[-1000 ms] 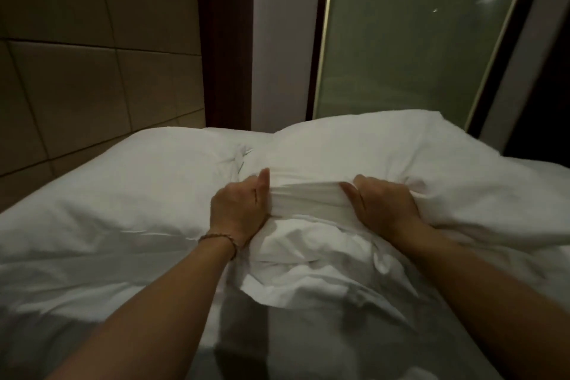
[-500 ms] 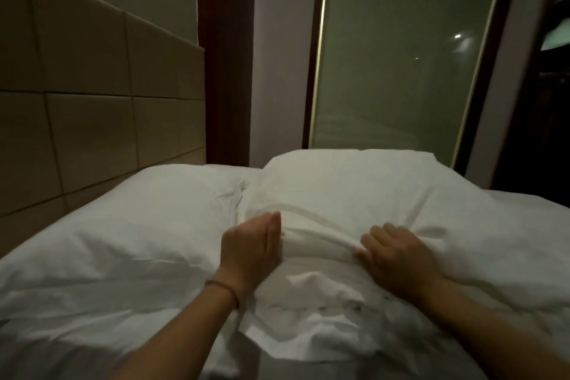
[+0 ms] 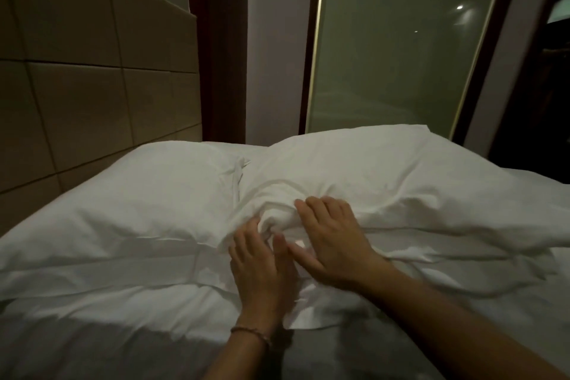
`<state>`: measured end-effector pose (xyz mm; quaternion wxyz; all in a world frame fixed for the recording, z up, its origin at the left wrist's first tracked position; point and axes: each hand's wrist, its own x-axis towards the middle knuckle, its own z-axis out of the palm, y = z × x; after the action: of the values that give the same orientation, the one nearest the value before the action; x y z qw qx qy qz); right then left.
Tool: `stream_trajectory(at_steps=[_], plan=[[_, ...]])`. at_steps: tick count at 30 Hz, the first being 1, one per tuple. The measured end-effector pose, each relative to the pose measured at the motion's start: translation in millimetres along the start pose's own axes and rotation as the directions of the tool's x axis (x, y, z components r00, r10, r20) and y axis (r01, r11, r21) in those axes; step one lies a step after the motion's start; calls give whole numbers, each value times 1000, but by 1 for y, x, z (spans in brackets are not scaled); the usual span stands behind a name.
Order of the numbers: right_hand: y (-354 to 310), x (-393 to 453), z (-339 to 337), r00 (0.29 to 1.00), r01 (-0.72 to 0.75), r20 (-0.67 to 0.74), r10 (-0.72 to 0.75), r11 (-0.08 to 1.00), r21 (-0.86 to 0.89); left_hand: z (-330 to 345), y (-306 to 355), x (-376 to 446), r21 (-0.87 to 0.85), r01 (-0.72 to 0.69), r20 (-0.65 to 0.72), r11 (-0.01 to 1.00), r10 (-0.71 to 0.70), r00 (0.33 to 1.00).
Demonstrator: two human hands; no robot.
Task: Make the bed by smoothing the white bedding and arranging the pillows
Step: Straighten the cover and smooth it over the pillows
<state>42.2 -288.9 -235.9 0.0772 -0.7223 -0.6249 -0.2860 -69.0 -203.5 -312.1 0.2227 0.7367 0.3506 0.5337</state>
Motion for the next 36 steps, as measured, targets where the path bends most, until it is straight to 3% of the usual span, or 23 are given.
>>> stream_trajectory(at_steps=[3,5,14,18,22,26,32,36], plan=[[15,-7,-10,976,66,206,-64,998,-6,-8,-10,6,-91,-45,-26,995,42,999],[23,-5,-14,966,97,246,-77,993,-69,-12,-14,10,-92,-66,-25,994,64,998],[22,18,-9,987,114,126,-98,985,-132,-13,-16,24,-38,-156,-8,987,156,988],[0,4,5,994,-50,96,55,997,-54,-6,-14,28,-71,-104,-44,992,101,994],[-19,-4,32,982,-171,-89,164,982,-81,-6,-15,28,-178,-56,-84,982,41,996],[-10,8,43,964,-125,-248,93,985,-118,-12,-22,23,-252,-96,-28,963,92,995],[7,38,24,951,-99,-298,87,995,-27,-19,-35,17,-162,-260,73,952,274,959],[10,45,16,941,-123,-318,117,992,1,-8,-27,23,-125,-190,50,974,197,979]])
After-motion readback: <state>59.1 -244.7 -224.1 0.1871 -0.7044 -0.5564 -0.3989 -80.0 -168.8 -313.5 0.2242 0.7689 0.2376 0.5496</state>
